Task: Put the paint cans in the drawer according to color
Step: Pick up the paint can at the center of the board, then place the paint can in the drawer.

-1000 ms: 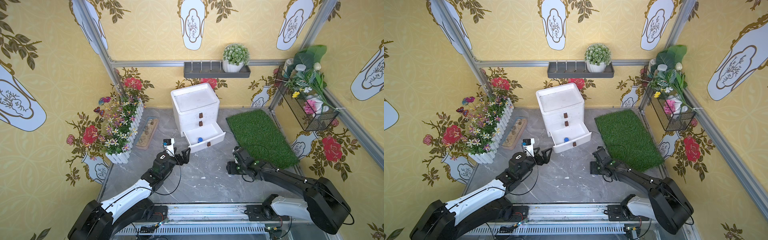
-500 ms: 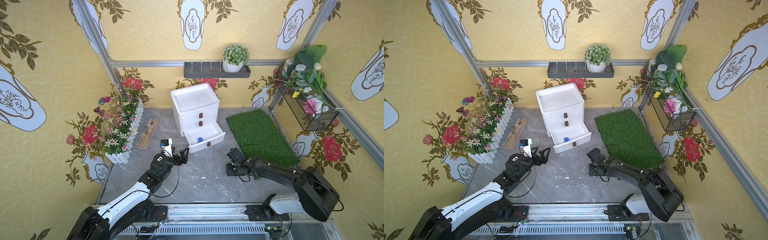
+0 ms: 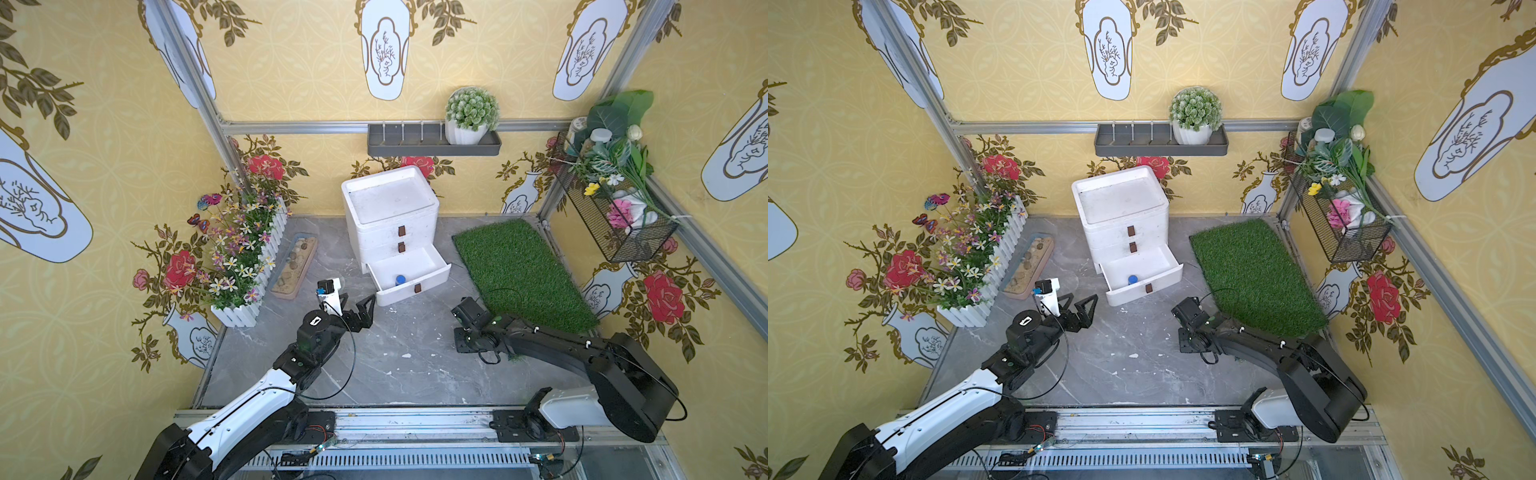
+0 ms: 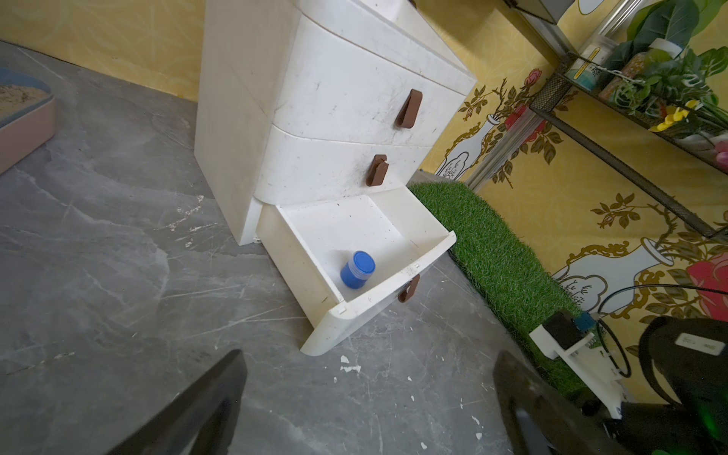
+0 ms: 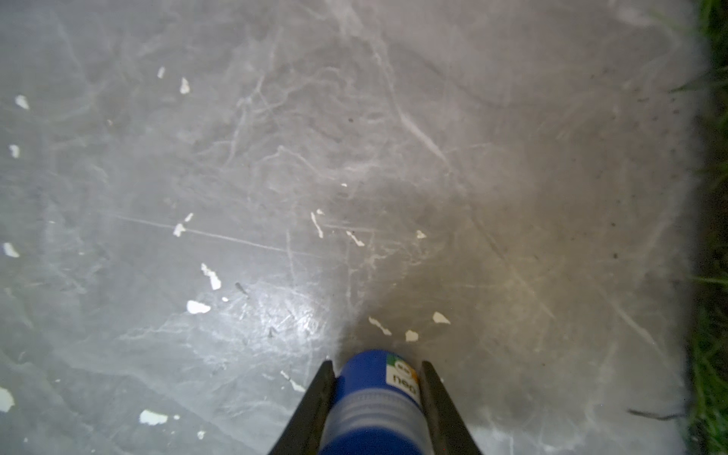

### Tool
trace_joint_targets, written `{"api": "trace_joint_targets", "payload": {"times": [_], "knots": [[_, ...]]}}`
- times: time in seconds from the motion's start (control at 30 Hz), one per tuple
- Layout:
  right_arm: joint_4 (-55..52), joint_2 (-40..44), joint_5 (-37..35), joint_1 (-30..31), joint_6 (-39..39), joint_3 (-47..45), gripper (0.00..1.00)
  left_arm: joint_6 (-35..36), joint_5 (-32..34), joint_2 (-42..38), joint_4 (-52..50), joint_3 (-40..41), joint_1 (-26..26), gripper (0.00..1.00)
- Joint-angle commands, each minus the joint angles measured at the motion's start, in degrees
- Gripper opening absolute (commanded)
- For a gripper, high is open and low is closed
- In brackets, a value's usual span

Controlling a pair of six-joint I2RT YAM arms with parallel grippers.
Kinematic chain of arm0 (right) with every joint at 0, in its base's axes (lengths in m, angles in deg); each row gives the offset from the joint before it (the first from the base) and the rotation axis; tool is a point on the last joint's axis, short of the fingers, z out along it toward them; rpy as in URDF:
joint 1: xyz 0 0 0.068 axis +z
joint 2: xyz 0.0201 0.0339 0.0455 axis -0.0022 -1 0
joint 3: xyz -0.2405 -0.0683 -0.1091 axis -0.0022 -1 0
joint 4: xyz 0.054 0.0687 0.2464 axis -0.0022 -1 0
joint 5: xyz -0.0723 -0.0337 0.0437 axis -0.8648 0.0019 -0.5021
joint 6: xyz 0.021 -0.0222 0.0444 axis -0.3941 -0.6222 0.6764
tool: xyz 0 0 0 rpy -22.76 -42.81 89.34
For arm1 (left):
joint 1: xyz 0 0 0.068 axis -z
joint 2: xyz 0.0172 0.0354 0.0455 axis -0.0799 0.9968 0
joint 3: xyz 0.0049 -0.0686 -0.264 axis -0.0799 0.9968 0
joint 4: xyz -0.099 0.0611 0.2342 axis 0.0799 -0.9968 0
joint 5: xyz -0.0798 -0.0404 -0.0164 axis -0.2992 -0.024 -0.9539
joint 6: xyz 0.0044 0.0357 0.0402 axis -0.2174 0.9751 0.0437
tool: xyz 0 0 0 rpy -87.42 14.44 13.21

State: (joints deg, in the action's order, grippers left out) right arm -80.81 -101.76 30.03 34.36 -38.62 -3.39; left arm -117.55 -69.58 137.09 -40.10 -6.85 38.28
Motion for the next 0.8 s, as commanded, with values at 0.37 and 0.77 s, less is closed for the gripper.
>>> {"api": "trace_joint_targets", "payload": {"times": [0.37, 0.77], "knots": [[2.5, -8.9, 1.8, 1.6, -9.1, 25.1, 0.31, 0.8, 3.5, -4.5, -1.7, 1.5, -0.4, 1.00], [3.2, -32.3, 4.7, -3.9, -14.3, 48.7, 0.32, 1.2, 4.8, -9.1, -5.5, 1.9, -0.8, 1.00]]}}
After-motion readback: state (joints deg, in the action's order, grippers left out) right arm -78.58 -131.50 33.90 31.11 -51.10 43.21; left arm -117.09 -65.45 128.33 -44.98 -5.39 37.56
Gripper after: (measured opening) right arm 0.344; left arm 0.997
